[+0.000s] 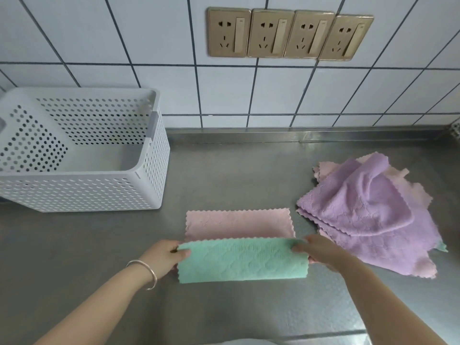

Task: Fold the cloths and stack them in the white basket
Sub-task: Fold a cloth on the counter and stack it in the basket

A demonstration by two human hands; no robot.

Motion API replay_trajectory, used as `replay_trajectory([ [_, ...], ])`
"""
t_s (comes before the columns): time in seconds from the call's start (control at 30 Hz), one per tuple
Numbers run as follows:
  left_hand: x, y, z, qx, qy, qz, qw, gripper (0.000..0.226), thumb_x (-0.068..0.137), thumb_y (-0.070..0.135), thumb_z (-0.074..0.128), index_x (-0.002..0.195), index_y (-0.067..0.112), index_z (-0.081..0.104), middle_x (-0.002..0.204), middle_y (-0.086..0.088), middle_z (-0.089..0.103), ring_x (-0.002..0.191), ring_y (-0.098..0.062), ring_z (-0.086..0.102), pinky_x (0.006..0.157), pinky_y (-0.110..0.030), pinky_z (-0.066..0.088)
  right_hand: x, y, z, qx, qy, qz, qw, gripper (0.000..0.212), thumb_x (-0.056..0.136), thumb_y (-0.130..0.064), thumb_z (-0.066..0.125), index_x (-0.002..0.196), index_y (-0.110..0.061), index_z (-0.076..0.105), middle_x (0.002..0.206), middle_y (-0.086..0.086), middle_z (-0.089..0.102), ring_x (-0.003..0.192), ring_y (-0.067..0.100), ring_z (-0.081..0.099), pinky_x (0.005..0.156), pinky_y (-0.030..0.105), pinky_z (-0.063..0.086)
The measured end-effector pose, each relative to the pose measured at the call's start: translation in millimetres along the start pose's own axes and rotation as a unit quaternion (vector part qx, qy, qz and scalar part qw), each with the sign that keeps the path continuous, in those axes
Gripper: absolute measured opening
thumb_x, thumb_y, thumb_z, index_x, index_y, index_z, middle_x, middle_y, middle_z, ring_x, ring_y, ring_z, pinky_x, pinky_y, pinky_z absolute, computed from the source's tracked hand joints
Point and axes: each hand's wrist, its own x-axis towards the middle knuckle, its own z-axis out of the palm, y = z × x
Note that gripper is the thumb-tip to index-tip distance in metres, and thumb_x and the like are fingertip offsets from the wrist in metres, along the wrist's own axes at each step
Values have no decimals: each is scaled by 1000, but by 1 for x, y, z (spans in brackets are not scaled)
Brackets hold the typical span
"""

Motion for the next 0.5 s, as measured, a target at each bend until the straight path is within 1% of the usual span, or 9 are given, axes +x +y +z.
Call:
replay_trajectory([
  [0.03,5,6,0,-91,24,-11,995,13,91,19,57,81,19,66,80,-2,70,73,-15,64,73,-27,52,5,-1,0,68,19,-4,997,19,88,-10,58,68,-11,57,67,3,54,62,15,52,60,23,45],
  [0.1,19,14,2,-206,64,-47,975,14,92,13,55,83,16,65,80,-3,69,73,-19,64,72,-32,53,17,-4,3,136,62,-14,989,8,88,-10,58,85,-9,66,88,10,68,82,24,64,78,38,52],
  [0.13,29,16,2,-226,79,-64,969,14,92,12,54,83,14,64,79,-5,68,73,-22,63,75,-36,53,24,-7,4,136,85,-17,987,10,89,-13,59,93,-8,67,96,12,69,90,27,65,86,42,51],
  [0.17,37,16,3,-230,91,-76,966,12,92,13,55,85,12,64,80,-8,67,75,-24,62,80,-41,53,30,-9,6,122,109,-15,986,14,90,-17,59,98,-8,66,99,12,69,94,28,64,87,42,50],
  [0.27,59,20,9,-175,135,-92,971,19,92,17,55,93,1,65,86,-16,65,83,-27,60,89,-51,47,47,-18,11,18,179,7,984,24,92,-28,55,104,-9,62,93,9,66,79,23,59,66,30,44],
  [0.33,68,23,13,-120,168,-88,975,25,93,18,53,95,-4,64,90,-20,65,86,-29,60,83,-42,47,55,-23,13,-32,210,15,977,26,92,-33,53,101,-9,60,83,6,62,67,18,52,55,26,36],
  [0.37,72,25,13,-82,176,-88,977,25,93,20,52,95,-2,63,91,-19,65,85,-28,59,78,-38,45,58,-25,13,-48,223,16,973,27,91,-33,53,97,-8,60,76,4,59,62,16,49,52,26,33],
  [0.43,81,23,14,-34,185,-85,978,24,93,23,51,95,2,64,95,-16,67,87,-29,60,77,-34,43,64,-27,15,-71,243,15,967,23,91,-31,54,86,-8,55,64,-1,50,57,15,45,48,27,29],
  [0.5,87,20,14,-31,189,-91,977,25,92,23,53,97,2,66,98,-19,68,92,-33,62,79,-35,45,66,-28,16,-84,254,7,963,21,91,-30,54,81,-12,50,61,-4,44,63,21,48,53,29,29],
])
